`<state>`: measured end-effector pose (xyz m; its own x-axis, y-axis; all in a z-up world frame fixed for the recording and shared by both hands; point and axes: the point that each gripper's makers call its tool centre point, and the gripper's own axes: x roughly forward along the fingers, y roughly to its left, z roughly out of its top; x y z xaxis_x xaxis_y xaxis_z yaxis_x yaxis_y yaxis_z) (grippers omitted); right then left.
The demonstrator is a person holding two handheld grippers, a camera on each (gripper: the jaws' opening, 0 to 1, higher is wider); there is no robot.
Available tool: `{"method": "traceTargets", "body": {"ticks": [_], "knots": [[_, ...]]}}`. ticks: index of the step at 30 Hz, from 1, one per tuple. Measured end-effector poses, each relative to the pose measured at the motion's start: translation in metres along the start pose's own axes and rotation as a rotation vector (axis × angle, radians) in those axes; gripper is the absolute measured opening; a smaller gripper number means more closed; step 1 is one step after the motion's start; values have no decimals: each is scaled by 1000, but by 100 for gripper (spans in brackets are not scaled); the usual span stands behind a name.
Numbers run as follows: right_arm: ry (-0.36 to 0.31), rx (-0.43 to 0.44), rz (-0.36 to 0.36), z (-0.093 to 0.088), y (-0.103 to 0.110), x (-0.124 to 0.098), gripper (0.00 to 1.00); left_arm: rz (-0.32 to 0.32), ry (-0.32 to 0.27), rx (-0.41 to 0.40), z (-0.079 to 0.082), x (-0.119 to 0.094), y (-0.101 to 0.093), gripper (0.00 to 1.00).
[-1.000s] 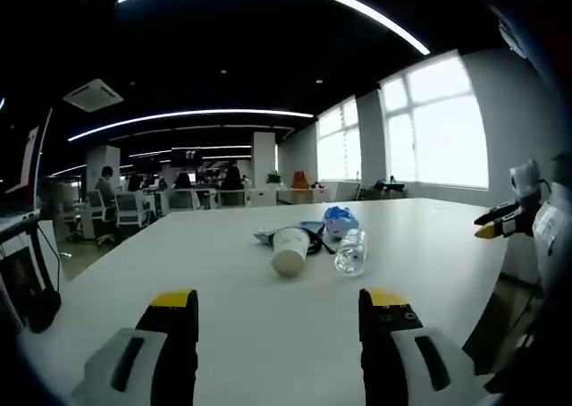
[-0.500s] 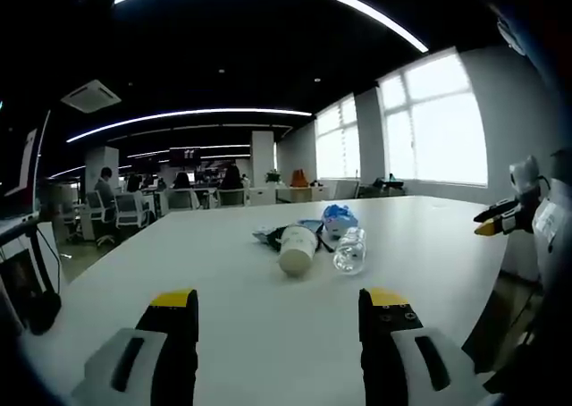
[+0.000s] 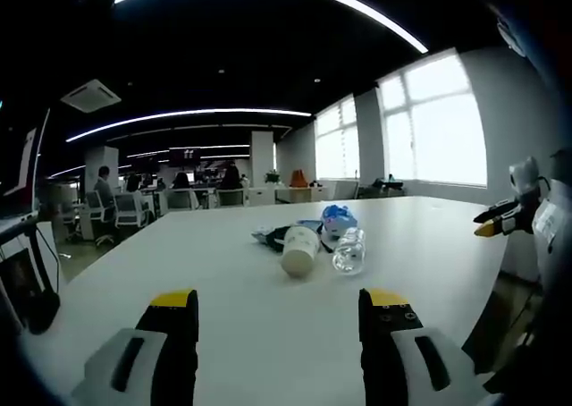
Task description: Arrange the tabletop items into an orderly group along one side of the table until the central work area is clear of visible clutter.
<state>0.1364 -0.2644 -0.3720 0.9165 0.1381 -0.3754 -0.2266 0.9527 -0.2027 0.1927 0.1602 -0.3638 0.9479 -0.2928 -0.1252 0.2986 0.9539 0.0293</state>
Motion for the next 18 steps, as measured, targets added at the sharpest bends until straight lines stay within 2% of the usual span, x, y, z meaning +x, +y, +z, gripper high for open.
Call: {"method": "traceTargets", "body": {"ticks": [18], "knots": [[-4,-2,3,2,1,0,39,-22,-8,8,4,3,-7,73]]}}
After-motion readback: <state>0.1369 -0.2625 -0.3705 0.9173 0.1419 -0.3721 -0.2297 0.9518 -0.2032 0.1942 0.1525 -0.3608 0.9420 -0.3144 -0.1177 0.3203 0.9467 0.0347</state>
